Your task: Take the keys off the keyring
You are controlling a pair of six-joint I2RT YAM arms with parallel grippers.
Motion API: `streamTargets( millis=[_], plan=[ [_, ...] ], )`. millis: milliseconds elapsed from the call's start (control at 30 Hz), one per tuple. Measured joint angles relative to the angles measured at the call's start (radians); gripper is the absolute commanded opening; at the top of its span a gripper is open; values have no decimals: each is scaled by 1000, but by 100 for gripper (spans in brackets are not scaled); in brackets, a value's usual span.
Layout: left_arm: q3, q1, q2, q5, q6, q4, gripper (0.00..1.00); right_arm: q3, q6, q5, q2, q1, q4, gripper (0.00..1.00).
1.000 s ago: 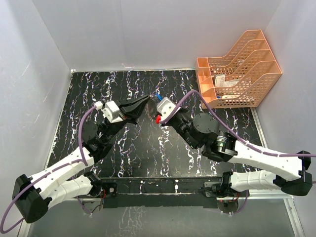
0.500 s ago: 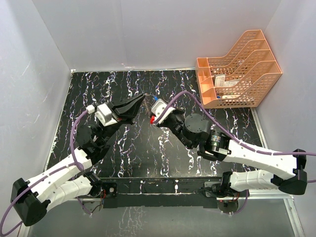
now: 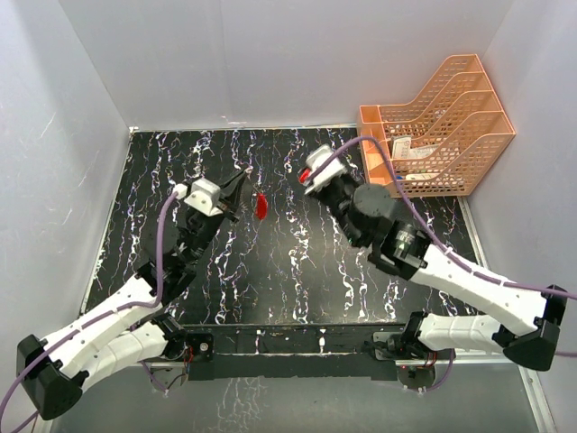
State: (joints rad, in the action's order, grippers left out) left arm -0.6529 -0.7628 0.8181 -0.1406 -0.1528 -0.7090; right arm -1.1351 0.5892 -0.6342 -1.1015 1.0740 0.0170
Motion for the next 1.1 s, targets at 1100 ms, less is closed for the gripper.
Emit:
streamTargets(
  millis=[1100],
  plan=[
    [90, 265, 419, -143, 147, 161, 0, 183, -496, 598, -351, -550, -3, 0]
  ],
)
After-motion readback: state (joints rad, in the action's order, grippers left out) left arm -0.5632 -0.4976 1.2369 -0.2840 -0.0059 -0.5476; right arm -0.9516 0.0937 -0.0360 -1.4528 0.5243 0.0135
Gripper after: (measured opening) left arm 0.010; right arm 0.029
